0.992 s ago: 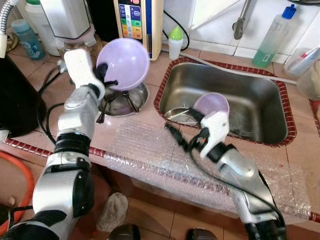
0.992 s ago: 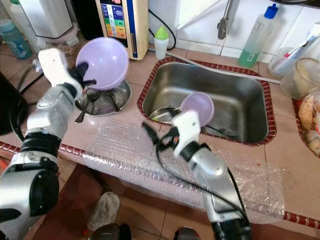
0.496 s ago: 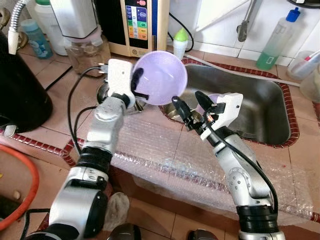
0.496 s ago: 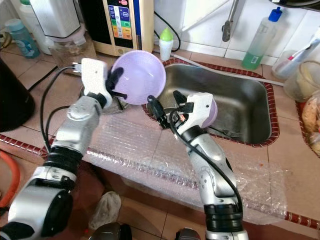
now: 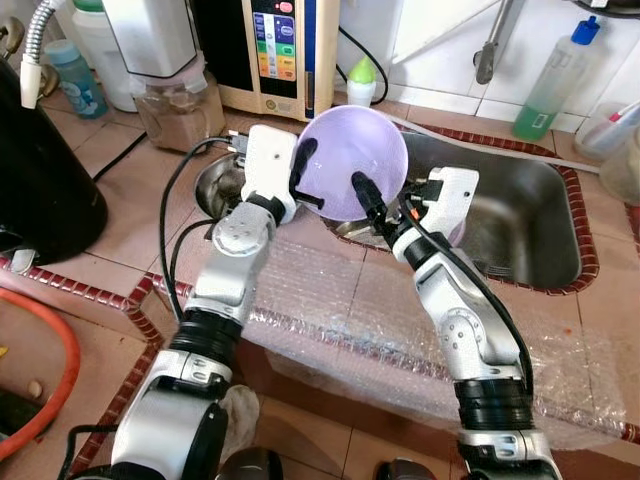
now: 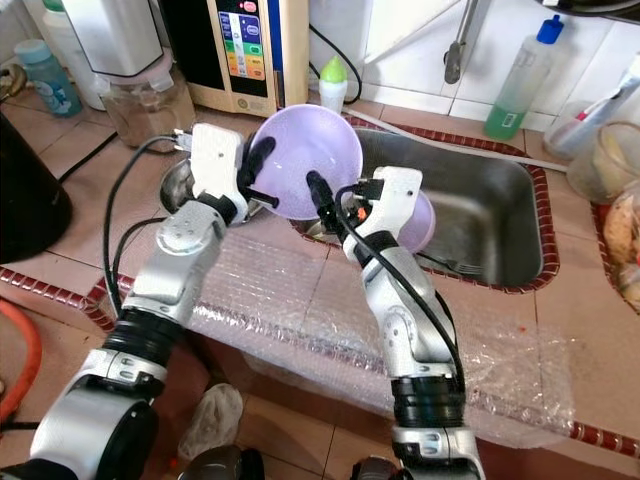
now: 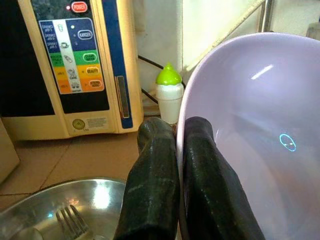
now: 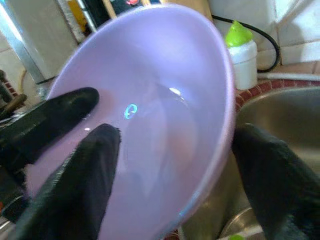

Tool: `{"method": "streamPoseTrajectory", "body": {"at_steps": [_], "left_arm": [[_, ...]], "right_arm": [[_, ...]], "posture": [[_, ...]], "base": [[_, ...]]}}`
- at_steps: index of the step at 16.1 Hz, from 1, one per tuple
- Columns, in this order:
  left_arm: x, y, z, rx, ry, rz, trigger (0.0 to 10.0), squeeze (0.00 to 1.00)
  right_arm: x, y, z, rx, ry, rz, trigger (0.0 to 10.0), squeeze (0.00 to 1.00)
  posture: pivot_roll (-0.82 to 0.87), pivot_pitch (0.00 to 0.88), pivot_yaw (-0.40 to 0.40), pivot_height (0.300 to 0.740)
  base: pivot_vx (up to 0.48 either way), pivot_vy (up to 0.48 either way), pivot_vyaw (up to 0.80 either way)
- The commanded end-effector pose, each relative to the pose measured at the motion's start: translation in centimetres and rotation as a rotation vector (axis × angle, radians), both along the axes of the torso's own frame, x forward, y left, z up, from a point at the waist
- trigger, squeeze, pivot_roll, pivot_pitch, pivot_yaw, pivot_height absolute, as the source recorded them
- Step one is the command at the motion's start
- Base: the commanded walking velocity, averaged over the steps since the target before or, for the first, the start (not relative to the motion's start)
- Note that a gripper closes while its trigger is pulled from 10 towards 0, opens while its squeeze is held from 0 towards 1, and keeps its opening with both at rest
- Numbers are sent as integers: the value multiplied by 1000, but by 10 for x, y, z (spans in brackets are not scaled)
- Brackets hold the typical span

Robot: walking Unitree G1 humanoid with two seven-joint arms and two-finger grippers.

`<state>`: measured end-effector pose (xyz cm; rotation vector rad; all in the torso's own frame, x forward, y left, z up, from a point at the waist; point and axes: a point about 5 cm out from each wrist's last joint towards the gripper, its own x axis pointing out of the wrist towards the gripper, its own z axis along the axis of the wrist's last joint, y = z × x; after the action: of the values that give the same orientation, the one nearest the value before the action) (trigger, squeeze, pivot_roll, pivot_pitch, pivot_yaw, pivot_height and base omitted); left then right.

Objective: Kitchen organization

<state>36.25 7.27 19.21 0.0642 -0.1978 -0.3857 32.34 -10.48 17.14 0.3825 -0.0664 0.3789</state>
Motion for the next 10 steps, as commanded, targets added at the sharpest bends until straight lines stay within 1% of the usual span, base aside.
{"method": "streamPoseTrajectory", "body": {"at_steps": [1,2,3,4,5,7,10], "left_arm": [[-4,-5,4,10,-38,-25,0,0],[-6,-7,4,12,-47,-27,0,0],[-6,-7,4,12,-47,-27,0,0],[-6,-7,5,15,-51,-26,0,0],[-7,-8,6,18,-58,-21,0,0],[-7,-8,6,32,-71,-15,0,0],[-7,-7,6,39,-76,-8,0,0]], "right_arm": [[5,1,3,0,23,-22,0,0],[13,-3,2,4,68,-73,0,0],[13,-3,2,4,68,-73,0,0],[16,-6,2,13,88,-103,0,0],[19,-11,0,31,133,-151,0,0],[22,-17,0,23,164,-200,0,0],[24,-20,-3,43,212,-225,0,0]], "posture": [[-92,21,38,740],[-93,21,36,740],[-93,21,36,740],[-95,20,34,740],[-95,20,33,740],[-95,20,32,740],[-98,22,34,740]], "base": [[0,0,0],[0,0,0],[0,0,0],[0,0,0],[0,0,0],[0,0,0],[0,0,0]]}}
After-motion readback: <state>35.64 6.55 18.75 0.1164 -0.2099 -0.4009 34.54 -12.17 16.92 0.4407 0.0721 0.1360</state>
